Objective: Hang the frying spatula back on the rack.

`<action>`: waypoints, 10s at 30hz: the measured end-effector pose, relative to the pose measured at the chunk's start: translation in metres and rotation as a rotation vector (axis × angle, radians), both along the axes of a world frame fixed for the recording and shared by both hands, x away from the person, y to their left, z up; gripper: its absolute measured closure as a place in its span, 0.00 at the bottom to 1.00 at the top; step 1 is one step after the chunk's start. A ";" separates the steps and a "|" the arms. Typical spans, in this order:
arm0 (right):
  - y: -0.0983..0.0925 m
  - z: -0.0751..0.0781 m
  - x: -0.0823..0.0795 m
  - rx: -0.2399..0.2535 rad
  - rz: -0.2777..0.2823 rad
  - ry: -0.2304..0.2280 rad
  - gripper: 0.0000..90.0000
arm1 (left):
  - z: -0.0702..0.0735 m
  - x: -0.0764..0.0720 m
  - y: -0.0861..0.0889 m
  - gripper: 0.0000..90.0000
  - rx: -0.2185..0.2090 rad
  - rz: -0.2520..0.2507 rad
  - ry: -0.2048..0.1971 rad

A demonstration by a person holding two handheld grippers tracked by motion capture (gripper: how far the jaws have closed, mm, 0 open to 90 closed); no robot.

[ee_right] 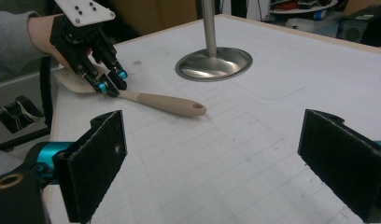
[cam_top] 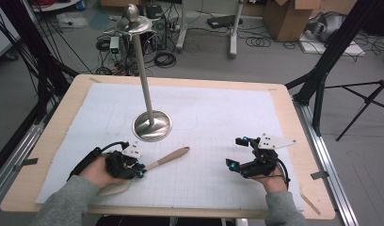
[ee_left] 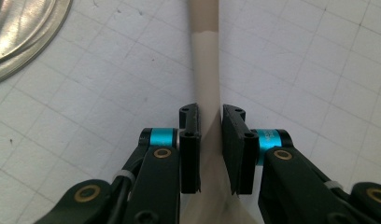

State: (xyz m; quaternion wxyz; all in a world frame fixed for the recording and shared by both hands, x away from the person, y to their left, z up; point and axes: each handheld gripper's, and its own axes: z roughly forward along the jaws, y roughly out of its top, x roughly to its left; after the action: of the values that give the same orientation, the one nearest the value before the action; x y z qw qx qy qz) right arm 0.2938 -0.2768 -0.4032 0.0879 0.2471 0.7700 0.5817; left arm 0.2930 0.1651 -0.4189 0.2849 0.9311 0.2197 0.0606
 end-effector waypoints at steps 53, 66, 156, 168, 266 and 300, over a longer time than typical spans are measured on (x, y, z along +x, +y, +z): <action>-0.004 0.002 -0.001 0.015 -0.015 -0.010 0.08 | 0.038 -0.004 0.061 0.86 -0.176 0.064 -0.081; -0.004 0.001 0.000 0.023 -0.017 -0.002 0.08 | 0.048 -0.002 0.084 0.86 -0.225 0.071 -0.099; -0.004 0.001 0.002 0.039 -0.019 0.000 0.08 | 0.165 0.011 0.177 0.86 -0.342 0.137 -0.225; -0.005 0.001 0.003 0.042 -0.017 -0.006 0.08 | 0.174 0.014 0.180 0.86 -0.355 0.140 -0.230; -0.007 0.000 0.005 0.052 -0.009 -0.005 0.08 | 0.240 0.015 0.190 0.86 -0.414 0.156 -0.374; -0.009 0.002 0.004 0.058 -0.010 -0.011 0.08 | 0.223 0.030 0.164 0.86 -0.394 0.164 -0.361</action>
State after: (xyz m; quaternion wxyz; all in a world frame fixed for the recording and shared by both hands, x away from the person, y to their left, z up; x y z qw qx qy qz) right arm 0.2977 -0.2853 -0.4016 0.0879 0.2502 0.7510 0.6047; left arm 0.3232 0.3292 -0.1958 0.4890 0.8110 0.2474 0.2047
